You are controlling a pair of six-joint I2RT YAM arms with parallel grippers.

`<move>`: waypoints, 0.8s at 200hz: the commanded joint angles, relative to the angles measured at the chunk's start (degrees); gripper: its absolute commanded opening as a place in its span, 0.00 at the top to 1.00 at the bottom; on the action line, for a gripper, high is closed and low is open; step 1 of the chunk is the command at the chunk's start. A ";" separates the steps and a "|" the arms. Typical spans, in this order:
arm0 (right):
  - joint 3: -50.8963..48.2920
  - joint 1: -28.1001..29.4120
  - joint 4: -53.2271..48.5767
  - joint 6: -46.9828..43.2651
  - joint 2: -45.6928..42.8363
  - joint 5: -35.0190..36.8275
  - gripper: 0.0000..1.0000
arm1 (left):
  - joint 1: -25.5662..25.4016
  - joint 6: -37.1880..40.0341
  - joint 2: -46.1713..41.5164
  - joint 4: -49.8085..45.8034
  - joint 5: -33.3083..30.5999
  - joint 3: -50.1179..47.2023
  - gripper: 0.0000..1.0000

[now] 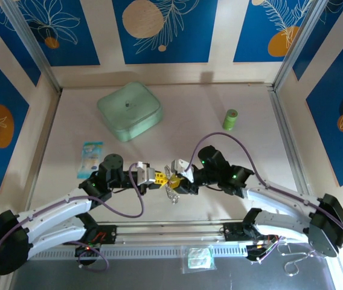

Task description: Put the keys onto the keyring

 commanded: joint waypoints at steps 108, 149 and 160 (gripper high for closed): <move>-3.97 0.71 9.38 3.93 1.15 -1.09 0.67 | 0.25 -1.05 -0.34 5.37 1.28 0.47 1.00; -2.90 0.96 9.35 3.02 1.22 0.48 0.82 | 0.26 -1.00 -0.64 5.03 1.01 0.67 1.00; -2.32 1.05 7.94 2.18 0.30 1.52 0.85 | 0.26 -0.52 -0.91 4.24 0.88 0.71 1.00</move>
